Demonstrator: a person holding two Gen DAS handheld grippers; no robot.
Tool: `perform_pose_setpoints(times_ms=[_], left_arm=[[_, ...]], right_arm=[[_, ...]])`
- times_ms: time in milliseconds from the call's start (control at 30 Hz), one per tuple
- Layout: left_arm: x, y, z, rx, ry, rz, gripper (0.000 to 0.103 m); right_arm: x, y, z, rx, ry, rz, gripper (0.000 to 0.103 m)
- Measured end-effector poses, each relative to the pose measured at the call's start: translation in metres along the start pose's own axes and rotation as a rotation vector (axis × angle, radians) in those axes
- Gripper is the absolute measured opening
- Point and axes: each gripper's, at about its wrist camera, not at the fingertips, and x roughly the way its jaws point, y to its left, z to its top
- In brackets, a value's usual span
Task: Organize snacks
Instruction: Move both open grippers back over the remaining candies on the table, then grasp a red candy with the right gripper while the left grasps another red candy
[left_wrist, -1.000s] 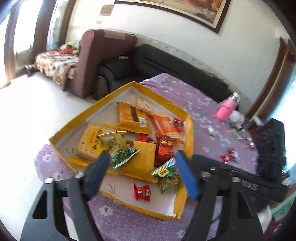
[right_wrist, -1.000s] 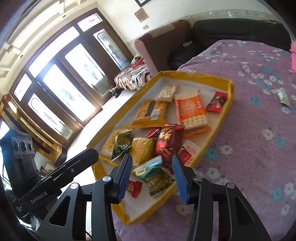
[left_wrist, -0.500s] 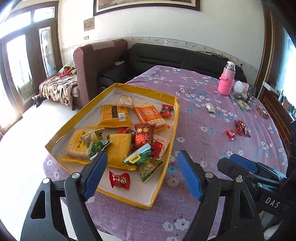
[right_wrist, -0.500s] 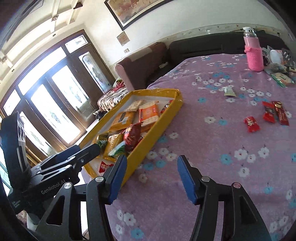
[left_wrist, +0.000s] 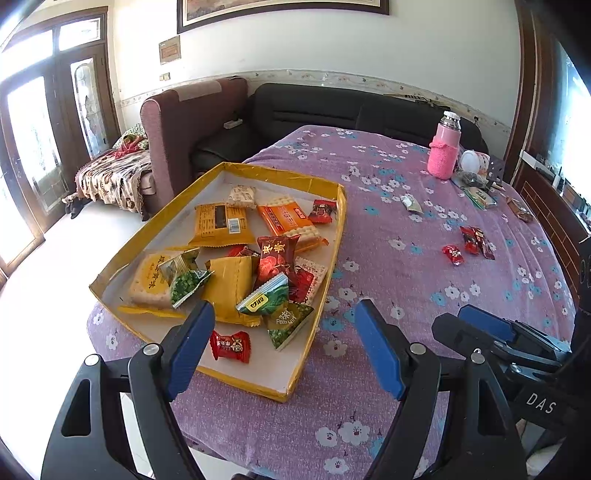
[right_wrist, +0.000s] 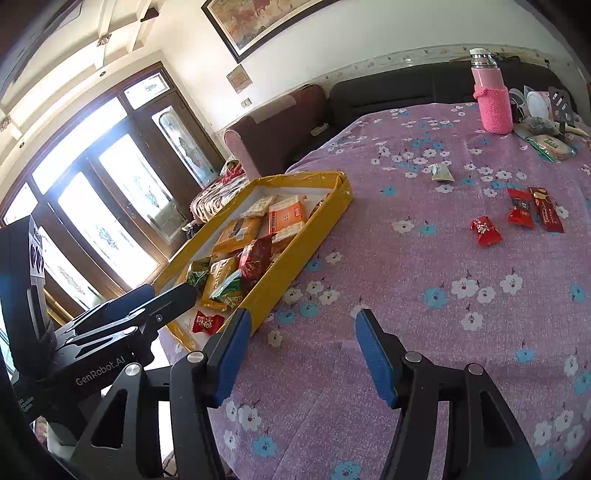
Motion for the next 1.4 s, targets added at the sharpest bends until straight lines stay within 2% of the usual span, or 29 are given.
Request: perform_pose_setpoints(times_ms=[167,333,533,700,767,900,1033,1200,1300,1333,1400], left_arm=[[0.002,-0.003,-0.003,0.007,0.008,-0.012,0.079],[-0.001,-0.007,0.003,0.026,0.010,-0.080,0.079],[0.005,-0.021,0.007,0.068,0.017,-0.162,0.079],[0.028,-0.041,0.002,0.084,0.099,-0.250,0.079],[0.036,-0.049,0.002,0.085,0.134,-0.284,0.079],[0.051,-0.063,0.004,0.078,0.196,-0.359,0.078],[0.059,-0.074,0.009,0.081,0.206,-0.393,0.078],[0.070,-0.086,0.019,0.071,0.229,-0.459,0.078],[0.078,-0.093,0.027,0.078,0.232,-0.465,0.078],[0.081,-0.096,0.030,0.080,0.232,-0.466,0.078],[0.089,-0.103,0.035,0.079,0.238,-0.466,0.078]], right_arm=[[-0.003,-0.006,-0.005,0.011,-0.002,-0.009,0.061],[-0.015,-0.029,-0.005,0.048,-0.016,-0.056,0.061],[-0.056,-0.101,0.012,0.159,-0.063,-0.195,0.062],[-0.078,-0.169,0.037,0.255,-0.086,-0.333,0.064],[-0.075,-0.188,0.048,0.272,-0.087,-0.348,0.064],[-0.046,-0.212,0.073,0.266,-0.059,-0.374,0.062],[-0.010,-0.204,0.092,0.209,-0.028,-0.332,0.058],[0.048,-0.201,0.111,0.156,0.054,-0.417,0.055],[0.068,-0.203,0.114,0.139,0.075,-0.453,0.046],[0.071,-0.204,0.113,0.144,0.087,-0.453,0.033],[0.072,-0.204,0.111,0.124,0.070,-0.462,0.031]])
